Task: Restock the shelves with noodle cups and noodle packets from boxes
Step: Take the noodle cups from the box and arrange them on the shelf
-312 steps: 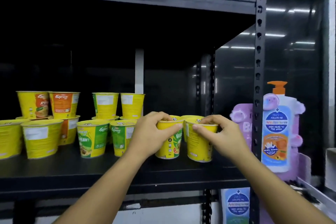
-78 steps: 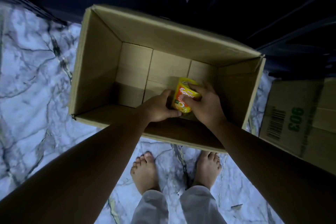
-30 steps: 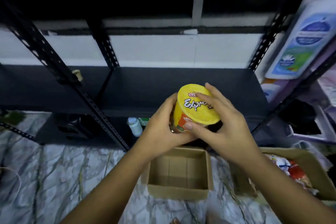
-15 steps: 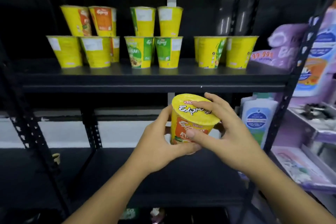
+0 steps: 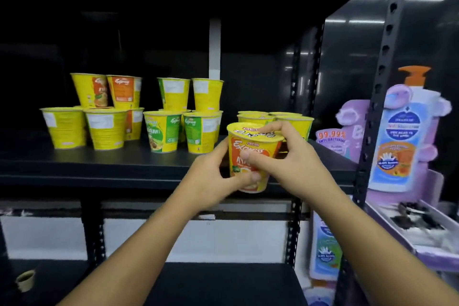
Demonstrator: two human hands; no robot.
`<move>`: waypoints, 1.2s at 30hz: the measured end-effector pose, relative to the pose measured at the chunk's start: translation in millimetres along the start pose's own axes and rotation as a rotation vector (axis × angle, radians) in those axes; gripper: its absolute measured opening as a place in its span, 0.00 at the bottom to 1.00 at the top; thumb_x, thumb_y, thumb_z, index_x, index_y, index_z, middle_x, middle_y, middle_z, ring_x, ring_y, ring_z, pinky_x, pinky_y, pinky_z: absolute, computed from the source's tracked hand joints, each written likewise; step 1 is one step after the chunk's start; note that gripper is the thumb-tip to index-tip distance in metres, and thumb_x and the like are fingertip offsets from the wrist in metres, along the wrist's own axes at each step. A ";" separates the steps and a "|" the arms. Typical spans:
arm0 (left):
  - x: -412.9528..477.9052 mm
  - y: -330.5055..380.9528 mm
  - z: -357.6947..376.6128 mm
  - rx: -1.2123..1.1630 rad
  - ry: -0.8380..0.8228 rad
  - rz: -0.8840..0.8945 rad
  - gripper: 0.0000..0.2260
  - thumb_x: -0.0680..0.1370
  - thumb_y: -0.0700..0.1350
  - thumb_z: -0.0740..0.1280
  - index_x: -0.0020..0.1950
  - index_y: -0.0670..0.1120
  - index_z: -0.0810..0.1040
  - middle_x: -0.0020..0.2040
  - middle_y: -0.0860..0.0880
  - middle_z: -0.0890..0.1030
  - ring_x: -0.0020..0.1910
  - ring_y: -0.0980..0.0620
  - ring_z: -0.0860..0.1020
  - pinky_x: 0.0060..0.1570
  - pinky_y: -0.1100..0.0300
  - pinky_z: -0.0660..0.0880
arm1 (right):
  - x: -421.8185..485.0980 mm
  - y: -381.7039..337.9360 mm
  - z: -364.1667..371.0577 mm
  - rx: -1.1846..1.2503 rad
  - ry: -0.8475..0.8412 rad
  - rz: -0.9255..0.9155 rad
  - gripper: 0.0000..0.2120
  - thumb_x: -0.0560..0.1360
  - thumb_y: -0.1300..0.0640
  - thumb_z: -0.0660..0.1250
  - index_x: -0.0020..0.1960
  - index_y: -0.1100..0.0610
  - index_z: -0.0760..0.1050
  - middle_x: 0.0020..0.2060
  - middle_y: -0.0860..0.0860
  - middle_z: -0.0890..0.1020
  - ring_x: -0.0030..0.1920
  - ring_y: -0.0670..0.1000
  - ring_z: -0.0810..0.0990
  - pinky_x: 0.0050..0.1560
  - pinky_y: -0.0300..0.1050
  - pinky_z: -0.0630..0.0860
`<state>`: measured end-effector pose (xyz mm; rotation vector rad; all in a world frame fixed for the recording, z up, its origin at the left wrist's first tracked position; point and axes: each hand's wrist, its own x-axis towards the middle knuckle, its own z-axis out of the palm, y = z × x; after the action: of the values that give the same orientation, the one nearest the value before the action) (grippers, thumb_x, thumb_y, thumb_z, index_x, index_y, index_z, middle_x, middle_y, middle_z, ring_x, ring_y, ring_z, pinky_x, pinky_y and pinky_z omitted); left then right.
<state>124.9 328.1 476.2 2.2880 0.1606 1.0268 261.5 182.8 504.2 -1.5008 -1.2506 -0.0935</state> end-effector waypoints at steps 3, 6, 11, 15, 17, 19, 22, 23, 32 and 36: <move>21.3 -15.9 -10.1 0.128 -0.023 -0.017 0.30 0.71 0.68 0.72 0.72 0.67 0.70 0.64 0.70 0.78 0.65 0.69 0.74 0.62 0.66 0.73 | 25.0 14.3 6.9 0.032 0.000 0.000 0.30 0.64 0.37 0.81 0.60 0.39 0.71 0.54 0.42 0.84 0.51 0.42 0.84 0.53 0.50 0.84; 35.1 -33.0 -20.1 0.232 -0.083 -0.013 0.30 0.75 0.69 0.69 0.75 0.63 0.71 0.70 0.67 0.75 0.70 0.67 0.71 0.69 0.57 0.72 | 41.5 30.4 15.8 0.088 0.054 -0.007 0.35 0.62 0.36 0.81 0.63 0.37 0.68 0.55 0.43 0.83 0.52 0.42 0.84 0.54 0.51 0.83; 55.5 -53.6 -38.3 0.447 -0.213 -0.036 0.33 0.75 0.75 0.64 0.75 0.59 0.72 0.71 0.64 0.75 0.70 0.64 0.72 0.69 0.54 0.74 | 48.1 46.2 30.8 0.226 0.103 0.008 0.40 0.66 0.41 0.82 0.70 0.37 0.63 0.60 0.42 0.82 0.54 0.40 0.84 0.50 0.40 0.82; 68.5 -66.2 -47.6 0.562 -0.345 -0.074 0.36 0.74 0.76 0.61 0.75 0.57 0.73 0.72 0.61 0.76 0.69 0.62 0.73 0.68 0.53 0.75 | 47.0 56.2 38.5 0.240 0.107 0.013 0.44 0.68 0.41 0.79 0.76 0.39 0.58 0.65 0.40 0.78 0.58 0.35 0.80 0.50 0.34 0.80; 70.6 -72.6 -49.6 0.558 -0.376 -0.080 0.34 0.76 0.74 0.61 0.75 0.55 0.74 0.72 0.60 0.76 0.70 0.61 0.73 0.69 0.54 0.73 | 46.8 58.8 38.1 0.183 0.078 0.014 0.48 0.67 0.40 0.79 0.78 0.38 0.55 0.65 0.36 0.77 0.59 0.32 0.78 0.55 0.36 0.79; 69.9 -79.8 -50.3 0.551 -0.384 -0.097 0.35 0.75 0.75 0.59 0.75 0.56 0.74 0.73 0.60 0.75 0.71 0.60 0.72 0.71 0.54 0.72 | 46.0 58.5 37.3 0.146 0.058 0.021 0.50 0.67 0.41 0.80 0.79 0.37 0.54 0.62 0.32 0.76 0.59 0.29 0.76 0.55 0.34 0.77; 69.4 -85.6 -46.7 0.603 -0.436 -0.094 0.34 0.77 0.75 0.55 0.77 0.59 0.71 0.76 0.62 0.71 0.75 0.58 0.69 0.74 0.54 0.68 | 46.2 56.5 36.6 0.106 0.053 0.035 0.42 0.66 0.39 0.80 0.73 0.31 0.59 0.61 0.33 0.78 0.59 0.31 0.77 0.53 0.33 0.76; 69.8 -84.8 -44.8 0.632 -0.450 -0.091 0.32 0.79 0.72 0.54 0.78 0.59 0.69 0.77 0.63 0.69 0.76 0.58 0.67 0.75 0.54 0.66 | 46.7 55.3 36.2 0.093 0.054 0.047 0.38 0.66 0.38 0.79 0.69 0.28 0.61 0.61 0.34 0.79 0.59 0.32 0.78 0.53 0.34 0.76; 68.9 -81.1 -42.6 0.663 -0.458 -0.104 0.26 0.84 0.66 0.53 0.79 0.59 0.68 0.79 0.62 0.66 0.78 0.55 0.64 0.75 0.49 0.65 | 41.1 51.3 43.4 0.059 0.115 0.070 0.34 0.67 0.38 0.78 0.70 0.39 0.70 0.58 0.37 0.83 0.56 0.36 0.81 0.56 0.40 0.79; 68.2 -79.5 -43.6 0.668 -0.453 -0.089 0.26 0.84 0.66 0.53 0.79 0.58 0.68 0.79 0.61 0.66 0.78 0.54 0.65 0.75 0.50 0.66 | 42.4 44.7 42.1 0.074 0.098 0.091 0.33 0.67 0.39 0.78 0.69 0.40 0.71 0.57 0.36 0.83 0.56 0.35 0.81 0.53 0.37 0.77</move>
<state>151.7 436.6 495.3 3.0123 0.4662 0.4099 289.3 249.7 485.9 -1.4698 -1.0946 -0.0592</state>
